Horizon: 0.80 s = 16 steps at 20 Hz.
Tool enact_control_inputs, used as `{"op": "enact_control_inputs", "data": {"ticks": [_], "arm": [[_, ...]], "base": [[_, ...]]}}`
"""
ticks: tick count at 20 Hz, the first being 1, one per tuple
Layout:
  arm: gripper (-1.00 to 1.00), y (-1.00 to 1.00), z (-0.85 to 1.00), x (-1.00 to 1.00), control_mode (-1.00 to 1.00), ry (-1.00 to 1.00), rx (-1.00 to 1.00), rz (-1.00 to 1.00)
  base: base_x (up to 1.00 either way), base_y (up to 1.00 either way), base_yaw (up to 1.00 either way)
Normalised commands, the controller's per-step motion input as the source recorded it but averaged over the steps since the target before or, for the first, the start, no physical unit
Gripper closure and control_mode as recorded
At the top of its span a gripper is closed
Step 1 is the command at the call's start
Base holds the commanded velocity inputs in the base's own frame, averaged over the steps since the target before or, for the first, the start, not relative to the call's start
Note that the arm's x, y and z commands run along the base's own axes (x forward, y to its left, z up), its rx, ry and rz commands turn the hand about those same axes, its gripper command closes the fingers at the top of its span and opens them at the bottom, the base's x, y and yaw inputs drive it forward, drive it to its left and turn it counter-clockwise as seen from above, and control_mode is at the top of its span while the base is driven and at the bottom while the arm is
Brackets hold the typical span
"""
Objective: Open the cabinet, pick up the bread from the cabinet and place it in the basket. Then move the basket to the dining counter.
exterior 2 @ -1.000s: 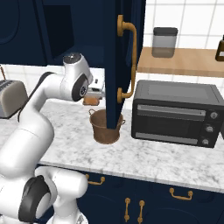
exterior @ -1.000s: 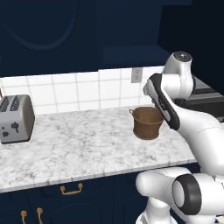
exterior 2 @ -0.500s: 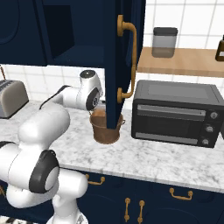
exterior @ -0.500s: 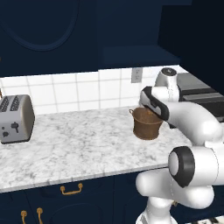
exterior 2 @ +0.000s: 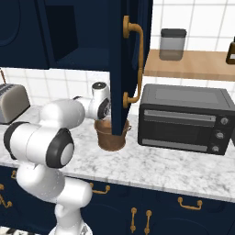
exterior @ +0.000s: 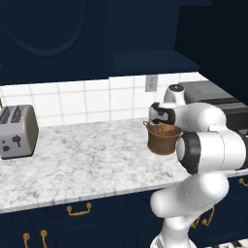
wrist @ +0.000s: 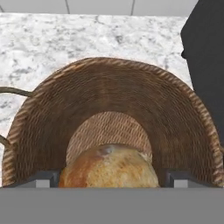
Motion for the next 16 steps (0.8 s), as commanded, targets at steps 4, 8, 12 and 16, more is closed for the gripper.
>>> {"op": "enact_control_inputs", "data": {"ticks": [4, 8, 12, 16], "arm": [[1.0, -0.11, -0.48, 0.4, -1.0, 0.04, 0.0, 0.0], [1.0, -0.08, -0.44, 0.28, -1.0, 0.0, 0.0, 0.0], [1.0, -0.03, -0.41, 0.28, -1.0, 0.0, 0.0, 0.0], [1.0, 0.0, -0.35, 0.25, -1.0, 0.0, 0.0, 0.0]], "base": [[0.0, 0.0, 0.0], [0.0, 0.0, 0.0], [0.0, 0.0, 0.0], [0.0, 0.0, 0.0]]}}
